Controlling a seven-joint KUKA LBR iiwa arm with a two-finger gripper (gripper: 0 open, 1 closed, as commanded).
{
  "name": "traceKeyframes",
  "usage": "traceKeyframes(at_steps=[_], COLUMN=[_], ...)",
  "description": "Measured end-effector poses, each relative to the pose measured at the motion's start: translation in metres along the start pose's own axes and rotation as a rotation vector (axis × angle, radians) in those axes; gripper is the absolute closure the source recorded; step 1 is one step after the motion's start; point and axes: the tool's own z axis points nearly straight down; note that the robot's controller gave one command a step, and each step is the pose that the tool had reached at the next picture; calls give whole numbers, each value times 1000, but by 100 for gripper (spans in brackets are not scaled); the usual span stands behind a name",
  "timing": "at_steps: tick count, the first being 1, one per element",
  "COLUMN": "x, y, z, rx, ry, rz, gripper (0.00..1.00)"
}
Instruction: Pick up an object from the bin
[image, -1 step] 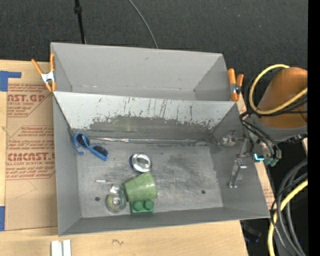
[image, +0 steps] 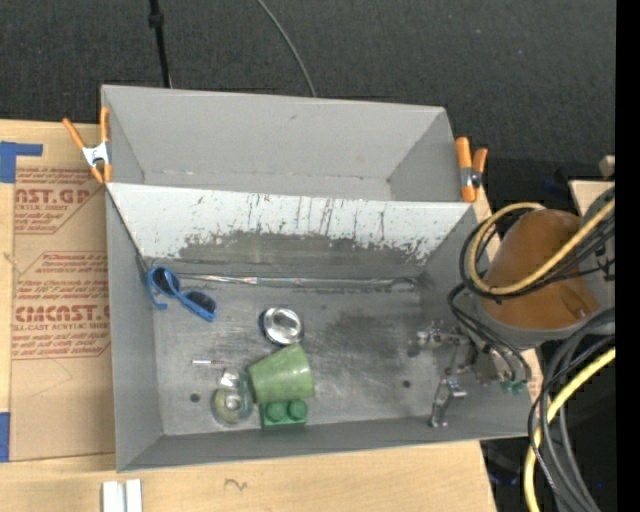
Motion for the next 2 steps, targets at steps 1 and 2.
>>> traceKeyframes(at_steps=[1,2], x=[-27,-27], y=[-24,-23], z=[6,6], rx=[5,5], ry=[-9,-9], rz=[-228,-229], gripper=[0,100])
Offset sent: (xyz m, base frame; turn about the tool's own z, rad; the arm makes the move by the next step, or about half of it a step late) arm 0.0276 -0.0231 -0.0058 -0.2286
